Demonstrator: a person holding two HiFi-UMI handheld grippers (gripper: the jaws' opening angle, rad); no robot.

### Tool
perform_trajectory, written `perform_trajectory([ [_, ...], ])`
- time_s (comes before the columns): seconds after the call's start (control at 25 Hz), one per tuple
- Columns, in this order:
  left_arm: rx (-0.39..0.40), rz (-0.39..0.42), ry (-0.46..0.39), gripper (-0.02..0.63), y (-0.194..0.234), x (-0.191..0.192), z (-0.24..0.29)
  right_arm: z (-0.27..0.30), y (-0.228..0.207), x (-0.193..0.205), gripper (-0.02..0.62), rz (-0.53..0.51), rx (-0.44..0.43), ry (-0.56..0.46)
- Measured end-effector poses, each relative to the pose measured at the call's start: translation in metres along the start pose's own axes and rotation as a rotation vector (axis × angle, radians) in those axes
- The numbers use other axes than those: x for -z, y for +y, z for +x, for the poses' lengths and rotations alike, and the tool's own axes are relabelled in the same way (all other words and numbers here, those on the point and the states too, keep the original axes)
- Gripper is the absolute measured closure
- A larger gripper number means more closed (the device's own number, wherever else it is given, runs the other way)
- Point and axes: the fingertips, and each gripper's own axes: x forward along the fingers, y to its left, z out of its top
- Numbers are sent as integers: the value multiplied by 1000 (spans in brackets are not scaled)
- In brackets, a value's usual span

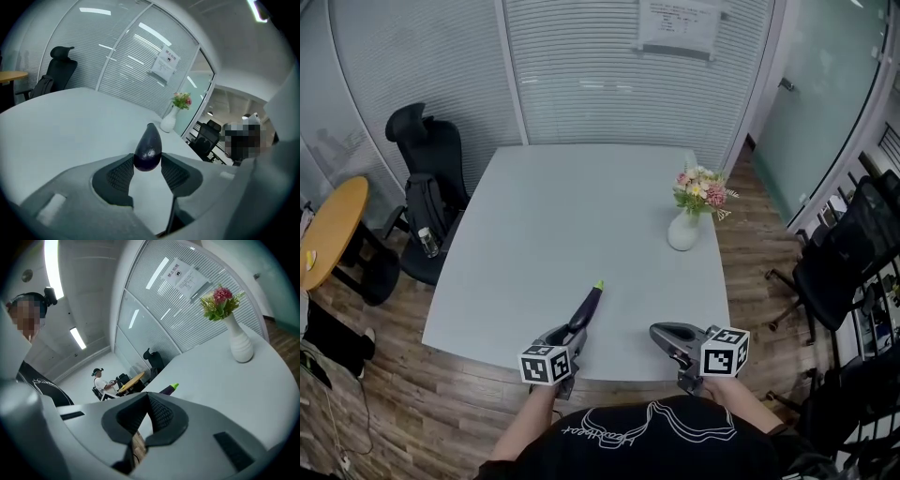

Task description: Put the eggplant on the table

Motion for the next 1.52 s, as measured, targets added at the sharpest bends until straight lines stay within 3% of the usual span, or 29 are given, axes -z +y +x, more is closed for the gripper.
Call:
perform_trajectory([
  [0.52, -48, 42, 101, 417, 20, 34, 38, -15, -15, 2, 588, 36, 40, -10],
  [0.88, -105, 121, 161, 416, 25, 49, 46, -24, -16, 4, 588, 45, 58, -13],
  [1.2, -101, 150, 203, 415, 22, 59, 46, -25, -14, 10, 586, 83, 51, -14],
  [1.36, -101, 155, 200, 367, 20, 59, 44, -22, -10, 10, 586, 84, 36, -4],
  [1.52, -116, 169, 144, 321, 20, 48, 36, -20, -11, 12, 588, 74, 31, 0],
])
